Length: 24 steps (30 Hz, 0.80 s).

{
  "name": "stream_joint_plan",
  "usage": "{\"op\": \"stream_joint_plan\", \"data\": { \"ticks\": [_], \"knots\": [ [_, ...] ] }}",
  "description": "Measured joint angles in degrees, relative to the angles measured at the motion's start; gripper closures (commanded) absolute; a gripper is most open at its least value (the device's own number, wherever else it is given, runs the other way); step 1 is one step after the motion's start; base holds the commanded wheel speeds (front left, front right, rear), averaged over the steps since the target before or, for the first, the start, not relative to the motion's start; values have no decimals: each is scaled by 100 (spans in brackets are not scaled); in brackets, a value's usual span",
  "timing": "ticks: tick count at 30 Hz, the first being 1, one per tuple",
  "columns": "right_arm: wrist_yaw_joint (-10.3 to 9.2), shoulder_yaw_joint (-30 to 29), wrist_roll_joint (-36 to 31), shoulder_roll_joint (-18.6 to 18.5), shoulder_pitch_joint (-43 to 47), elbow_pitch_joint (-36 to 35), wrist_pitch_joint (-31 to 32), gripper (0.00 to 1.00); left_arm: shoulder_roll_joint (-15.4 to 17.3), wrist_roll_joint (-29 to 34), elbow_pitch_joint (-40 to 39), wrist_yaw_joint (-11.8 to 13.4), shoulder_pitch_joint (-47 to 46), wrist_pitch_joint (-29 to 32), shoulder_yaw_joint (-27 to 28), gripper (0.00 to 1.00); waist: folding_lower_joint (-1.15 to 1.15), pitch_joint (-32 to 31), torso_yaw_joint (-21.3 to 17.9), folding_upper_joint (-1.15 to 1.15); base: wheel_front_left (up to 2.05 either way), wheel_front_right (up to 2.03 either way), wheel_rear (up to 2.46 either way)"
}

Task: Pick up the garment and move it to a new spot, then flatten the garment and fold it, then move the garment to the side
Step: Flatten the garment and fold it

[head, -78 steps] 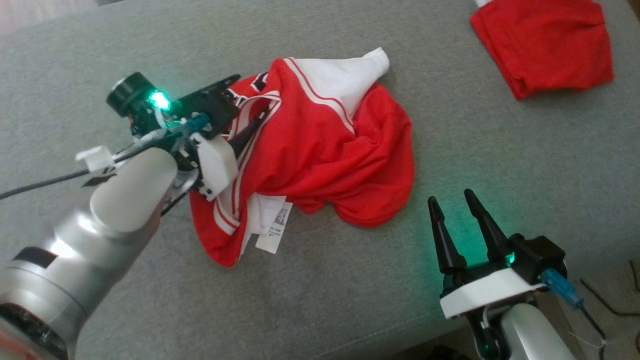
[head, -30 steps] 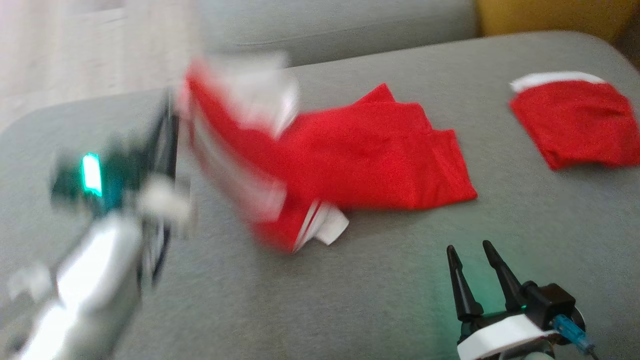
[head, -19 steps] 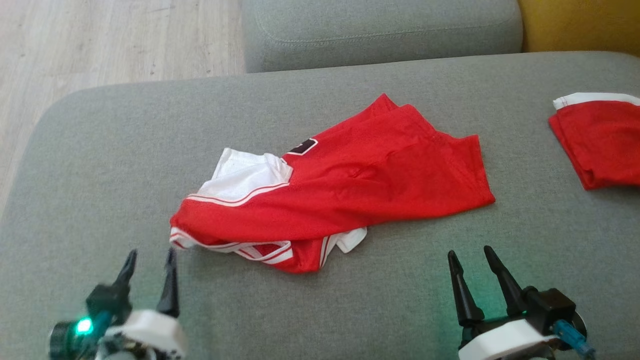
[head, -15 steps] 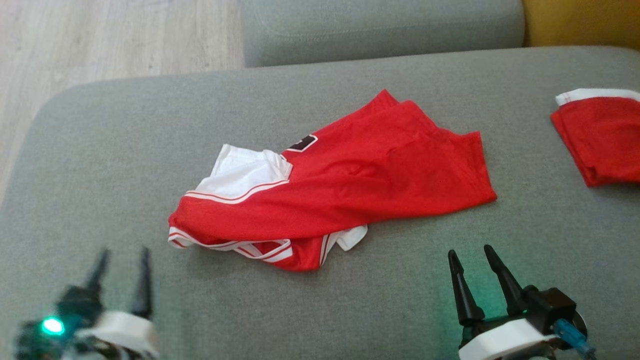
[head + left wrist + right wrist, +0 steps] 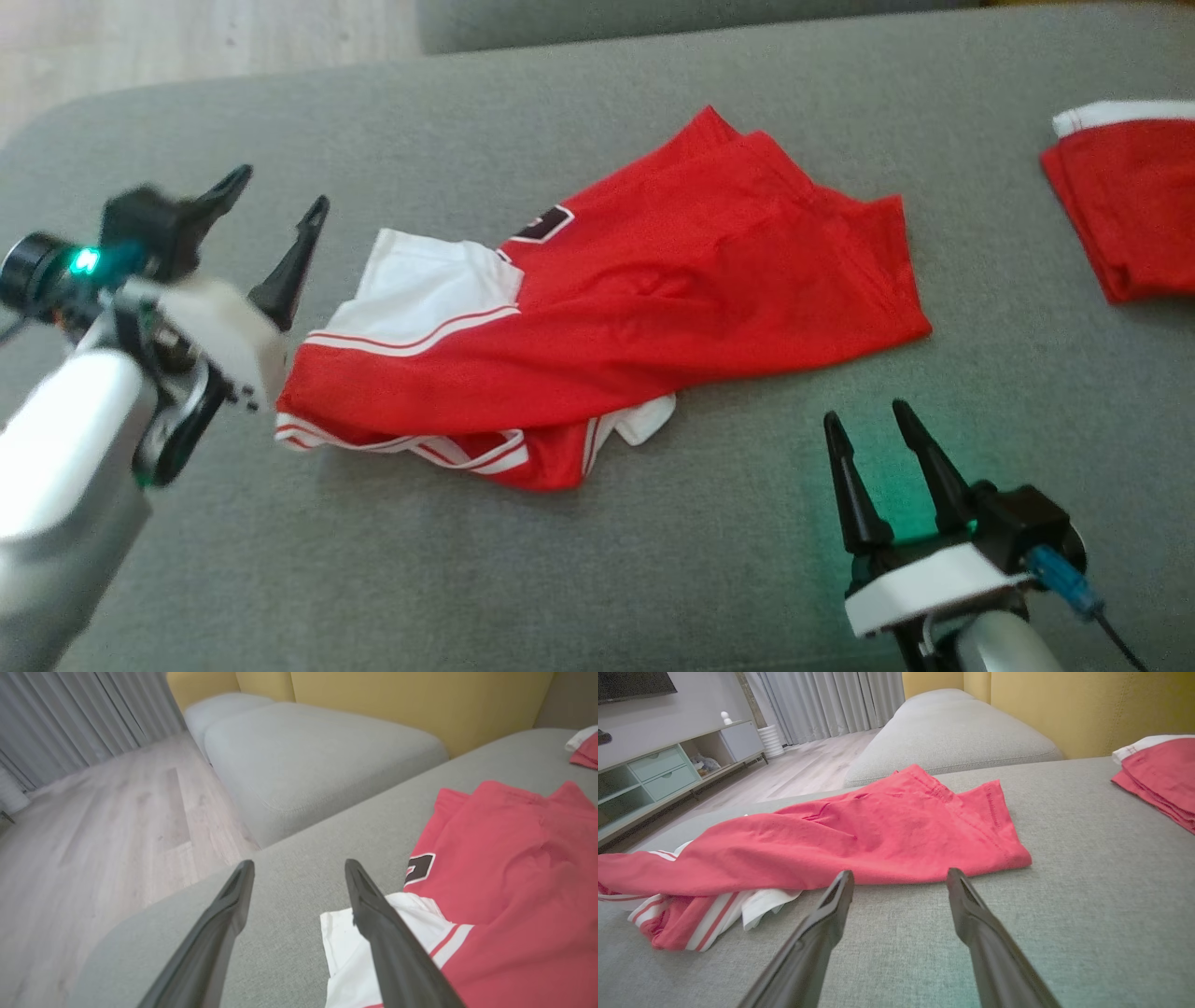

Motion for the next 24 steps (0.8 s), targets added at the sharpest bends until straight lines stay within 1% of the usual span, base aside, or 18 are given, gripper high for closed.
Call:
{"op": "stream_joint_plan", "data": {
  "ticks": [2, 4, 7, 13, 15, 17, 24],
  "knots": [
    [-1, 20, 0, -4, -92, -16, 0, 0, -116, -81, 335, -234, -272, 365, -107, 0, 0, 100, -78, 0, 0, 0, 0],
    [-1, 26, 0, -9, -122, -14, 0, 0, -215, -146, 641, -402, -509, 721, -241, 0, 0, 193, -163, 0, 0, 0, 0],
    [-1, 40, 0, -11, -148, -14, 0, 0, -305, -236, 1006, -538, -781, 1090, -369, 0, 0, 342, -297, 0, 0, 0, 0],
    [0, 47, 0, -8, -243, -54, 0, 0, -401, -456, 1617, -649, -1160, 1662, -477, 0, 0, 685, -525, 0, 0, 0, 0],
    [0, 54, 1, -4, -337, -55, -1, 0, -411, -522, 1781, -653, -1203, 1802, -553, 0, 0, 772, -607, 0, 0, 0, 0],
    [-1, 53, 1, -3, -414, -57, 0, 0, -411, -586, 1946, -693, -1227, 1896, -575, 0, -1, 842, -686, 0, 0, 0, 0],
    [-1, 53, 3, 4, -436, -75, -1, 0, -372, -776, 2353, -701, -1282, 2014, -575, 0, -1, 1023, -876, 0, 0, 0, 0]
  ]
}}
